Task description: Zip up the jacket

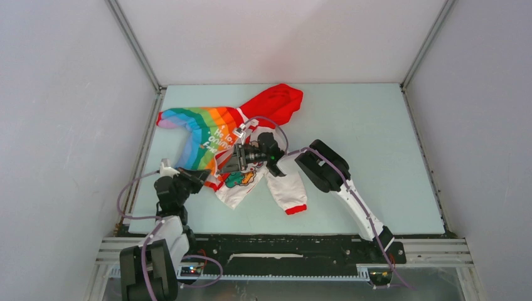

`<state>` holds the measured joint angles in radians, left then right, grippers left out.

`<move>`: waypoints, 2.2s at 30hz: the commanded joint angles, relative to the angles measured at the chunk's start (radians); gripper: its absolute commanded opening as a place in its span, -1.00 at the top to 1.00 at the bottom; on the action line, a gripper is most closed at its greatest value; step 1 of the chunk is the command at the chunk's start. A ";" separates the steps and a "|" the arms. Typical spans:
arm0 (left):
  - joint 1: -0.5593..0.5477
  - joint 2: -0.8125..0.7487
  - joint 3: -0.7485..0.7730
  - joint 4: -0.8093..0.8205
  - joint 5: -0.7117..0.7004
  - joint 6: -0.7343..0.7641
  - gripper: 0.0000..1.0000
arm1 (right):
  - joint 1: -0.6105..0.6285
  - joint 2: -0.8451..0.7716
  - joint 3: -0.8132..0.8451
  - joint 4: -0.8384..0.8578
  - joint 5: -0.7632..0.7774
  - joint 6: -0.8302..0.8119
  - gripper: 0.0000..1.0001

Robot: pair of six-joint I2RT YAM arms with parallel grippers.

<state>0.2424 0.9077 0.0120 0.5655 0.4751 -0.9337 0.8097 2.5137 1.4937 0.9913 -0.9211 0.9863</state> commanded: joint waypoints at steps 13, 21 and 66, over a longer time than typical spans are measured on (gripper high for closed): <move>-0.004 0.011 0.023 0.052 0.020 0.008 1.00 | 0.013 0.010 0.045 0.036 0.006 -0.001 0.63; -0.005 0.027 0.027 0.051 0.028 0.004 1.00 | 0.020 -0.072 -0.031 -0.045 0.099 -0.111 1.00; -0.041 0.135 0.126 -0.242 -0.021 0.148 1.00 | 0.096 -0.163 0.350 -1.027 0.464 -0.831 1.00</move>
<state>0.2180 1.0462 0.1101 0.3931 0.4461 -0.8436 0.8955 2.3661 1.6791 0.2302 -0.5991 0.4408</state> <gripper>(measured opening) 0.008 0.008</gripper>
